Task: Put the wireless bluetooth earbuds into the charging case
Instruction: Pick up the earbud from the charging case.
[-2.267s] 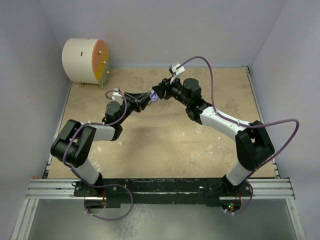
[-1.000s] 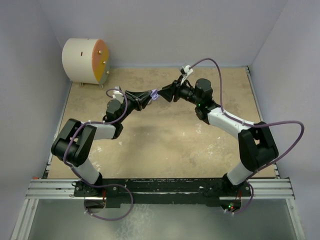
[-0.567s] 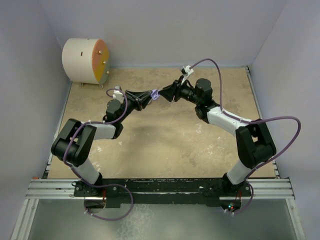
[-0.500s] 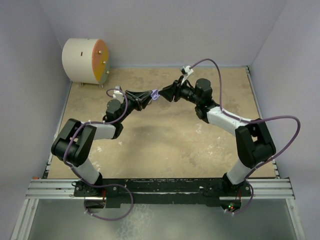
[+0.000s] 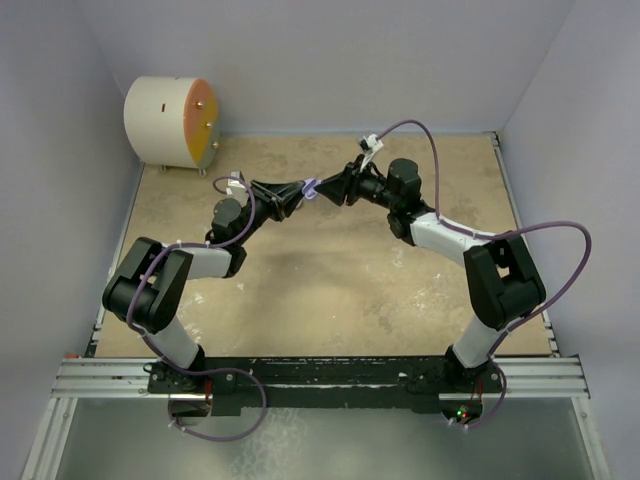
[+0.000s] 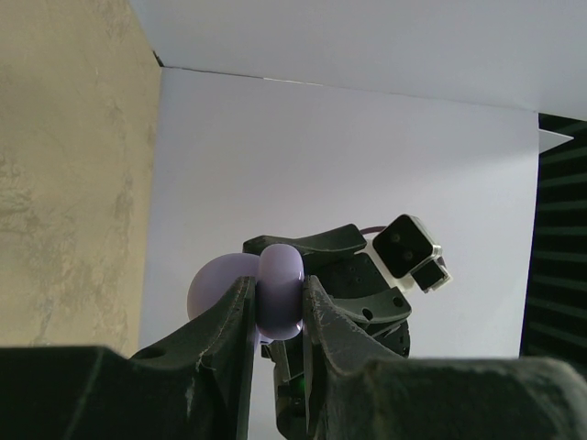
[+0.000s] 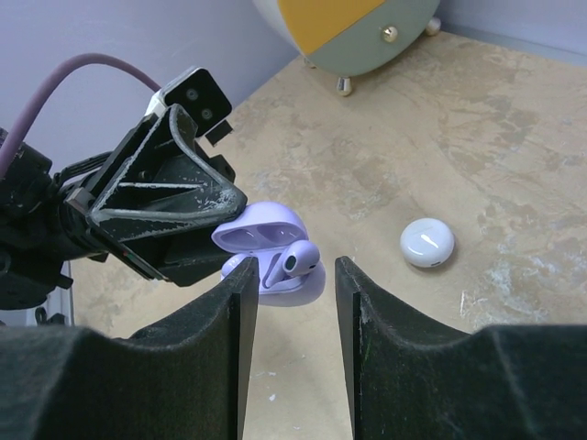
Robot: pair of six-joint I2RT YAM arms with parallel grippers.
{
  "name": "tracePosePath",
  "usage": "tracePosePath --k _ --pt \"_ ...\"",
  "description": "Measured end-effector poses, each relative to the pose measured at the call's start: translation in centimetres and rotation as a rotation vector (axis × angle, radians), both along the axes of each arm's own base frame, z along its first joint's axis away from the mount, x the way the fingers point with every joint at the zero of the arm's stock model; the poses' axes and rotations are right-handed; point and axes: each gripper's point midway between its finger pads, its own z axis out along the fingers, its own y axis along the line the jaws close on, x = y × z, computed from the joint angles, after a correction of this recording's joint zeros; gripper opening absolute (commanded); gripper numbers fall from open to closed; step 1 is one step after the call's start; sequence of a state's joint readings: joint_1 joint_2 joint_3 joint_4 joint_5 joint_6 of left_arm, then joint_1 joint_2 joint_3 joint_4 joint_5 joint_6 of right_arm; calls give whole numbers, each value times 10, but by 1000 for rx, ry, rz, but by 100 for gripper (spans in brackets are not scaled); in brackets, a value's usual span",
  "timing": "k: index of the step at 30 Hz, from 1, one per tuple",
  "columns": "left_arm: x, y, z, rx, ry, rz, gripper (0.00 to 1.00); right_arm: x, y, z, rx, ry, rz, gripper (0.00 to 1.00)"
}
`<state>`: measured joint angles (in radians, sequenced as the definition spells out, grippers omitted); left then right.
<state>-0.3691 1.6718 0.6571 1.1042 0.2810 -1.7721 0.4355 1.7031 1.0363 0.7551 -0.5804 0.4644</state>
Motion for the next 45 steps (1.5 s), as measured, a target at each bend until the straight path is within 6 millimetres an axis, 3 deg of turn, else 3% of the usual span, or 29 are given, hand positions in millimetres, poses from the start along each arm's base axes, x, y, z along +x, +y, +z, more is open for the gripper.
tracePosePath --k 27,45 --pt "-1 0 2 -3 -8 -3 0 3 5 8 26 -24 35 32" --pt "-1 0 2 -3 -8 -3 0 3 5 8 28 -24 35 11"
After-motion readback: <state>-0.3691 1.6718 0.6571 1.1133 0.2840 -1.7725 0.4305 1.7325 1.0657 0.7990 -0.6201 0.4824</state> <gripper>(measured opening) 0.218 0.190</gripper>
